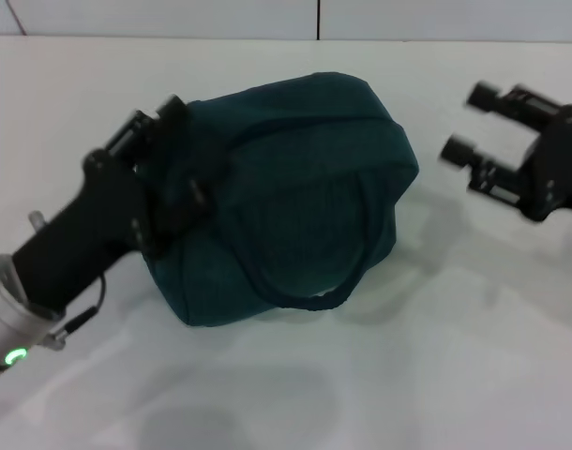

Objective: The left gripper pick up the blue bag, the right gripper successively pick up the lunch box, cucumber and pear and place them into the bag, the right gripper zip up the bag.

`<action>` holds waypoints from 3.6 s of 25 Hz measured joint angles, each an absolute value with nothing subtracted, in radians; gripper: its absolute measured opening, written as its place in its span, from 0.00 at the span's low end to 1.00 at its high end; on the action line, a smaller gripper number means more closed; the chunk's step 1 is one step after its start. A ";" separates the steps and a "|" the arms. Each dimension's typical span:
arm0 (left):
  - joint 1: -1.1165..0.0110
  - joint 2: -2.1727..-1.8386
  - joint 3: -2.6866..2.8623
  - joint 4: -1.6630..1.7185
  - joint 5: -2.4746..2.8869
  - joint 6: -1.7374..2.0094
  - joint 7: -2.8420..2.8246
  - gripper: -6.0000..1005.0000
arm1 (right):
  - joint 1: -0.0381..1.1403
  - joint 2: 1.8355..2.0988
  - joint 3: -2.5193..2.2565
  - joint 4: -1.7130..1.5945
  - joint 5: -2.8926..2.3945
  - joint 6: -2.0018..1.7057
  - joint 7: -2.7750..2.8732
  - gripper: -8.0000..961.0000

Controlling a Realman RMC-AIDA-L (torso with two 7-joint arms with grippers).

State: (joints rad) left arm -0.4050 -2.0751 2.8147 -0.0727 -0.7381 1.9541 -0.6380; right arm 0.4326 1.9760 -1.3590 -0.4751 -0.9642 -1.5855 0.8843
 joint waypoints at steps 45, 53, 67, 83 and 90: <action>-0.405 -2.086 2.807 -0.098 -0.589 1.928 -0.506 0.88 | 0.494 2.017 -1.395 -0.465 -1.138 -1.606 0.829 0.68; -0.405 -2.086 2.806 -0.098 -0.590 1.928 -0.506 0.88 | 0.482 2.021 -1.396 -0.465 -1.134 -1.618 0.790 0.68; -0.400 -2.088 2.806 -0.098 -0.591 1.927 -0.503 0.88 | 0.479 2.022 -1.400 -0.455 -1.110 -1.631 0.770 0.68; -0.390 -2.089 2.811 -0.075 -0.587 1.927 -0.465 0.88 | 0.477 2.026 -1.404 -0.431 -1.078 -1.645 0.742 0.68; -0.390 -2.089 2.812 -0.072 -0.589 1.928 -0.465 0.88 | 0.477 2.028 -1.404 -0.416 -1.069 -1.661 0.724 0.68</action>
